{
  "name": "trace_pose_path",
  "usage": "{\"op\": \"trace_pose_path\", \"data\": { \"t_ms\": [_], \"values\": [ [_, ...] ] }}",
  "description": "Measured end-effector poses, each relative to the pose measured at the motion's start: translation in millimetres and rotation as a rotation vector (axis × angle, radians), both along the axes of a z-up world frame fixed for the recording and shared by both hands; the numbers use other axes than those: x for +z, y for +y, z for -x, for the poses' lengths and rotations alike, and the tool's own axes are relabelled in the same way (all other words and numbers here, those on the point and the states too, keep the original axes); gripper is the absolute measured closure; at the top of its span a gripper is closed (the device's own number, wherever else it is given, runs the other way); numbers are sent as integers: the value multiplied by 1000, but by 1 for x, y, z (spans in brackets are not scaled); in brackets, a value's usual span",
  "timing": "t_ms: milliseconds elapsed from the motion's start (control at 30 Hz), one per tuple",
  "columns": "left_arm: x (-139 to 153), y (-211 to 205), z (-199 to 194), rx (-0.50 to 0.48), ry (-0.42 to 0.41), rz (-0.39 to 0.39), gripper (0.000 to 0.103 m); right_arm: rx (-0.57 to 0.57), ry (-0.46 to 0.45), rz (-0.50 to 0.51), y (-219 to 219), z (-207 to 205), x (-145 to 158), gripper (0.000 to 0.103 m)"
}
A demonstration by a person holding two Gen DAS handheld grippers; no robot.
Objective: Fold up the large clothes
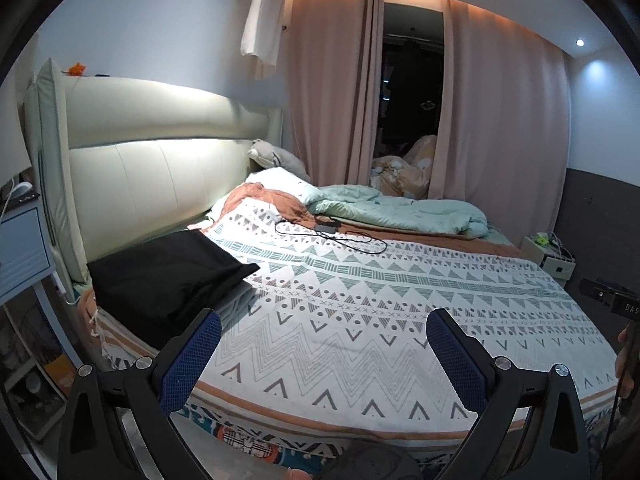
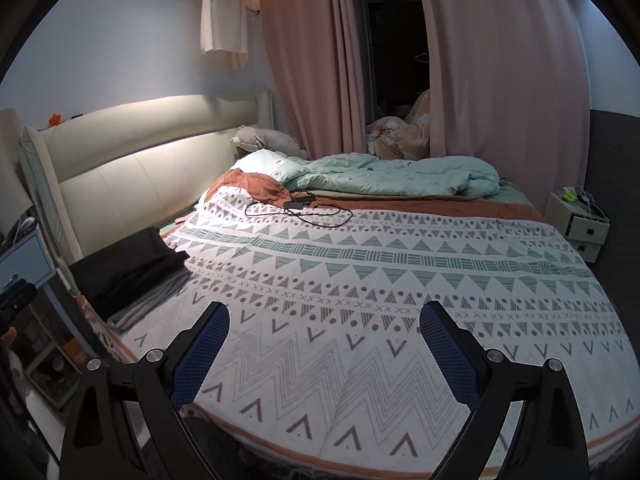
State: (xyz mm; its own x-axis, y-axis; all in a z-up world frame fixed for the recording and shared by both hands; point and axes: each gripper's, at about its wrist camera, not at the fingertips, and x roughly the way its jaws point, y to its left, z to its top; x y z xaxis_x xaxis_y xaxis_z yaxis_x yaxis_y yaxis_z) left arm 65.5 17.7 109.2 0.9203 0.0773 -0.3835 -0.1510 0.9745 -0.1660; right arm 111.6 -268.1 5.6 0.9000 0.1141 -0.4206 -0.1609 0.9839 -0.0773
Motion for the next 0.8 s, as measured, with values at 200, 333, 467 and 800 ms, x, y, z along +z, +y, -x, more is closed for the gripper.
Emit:
{"op": "trace_pose_path", "data": {
  "t_ms": [200,333,467,800],
  "values": [
    [-3,-24,28,-59,-22,-1,1,-48,-11,-3,-10,49,-15,7],
    [-4,-35,47,-84,-40,-7,1,-69,-31,-19,-11,76,-20,7],
    [-6,-42,66,-105,-51,-8,1,-86,-46,-29,-10,106,-29,7],
    [-25,-53,107,-139,-52,5,1,-79,-53,-26,1,155,-50,7]
  ]
}}
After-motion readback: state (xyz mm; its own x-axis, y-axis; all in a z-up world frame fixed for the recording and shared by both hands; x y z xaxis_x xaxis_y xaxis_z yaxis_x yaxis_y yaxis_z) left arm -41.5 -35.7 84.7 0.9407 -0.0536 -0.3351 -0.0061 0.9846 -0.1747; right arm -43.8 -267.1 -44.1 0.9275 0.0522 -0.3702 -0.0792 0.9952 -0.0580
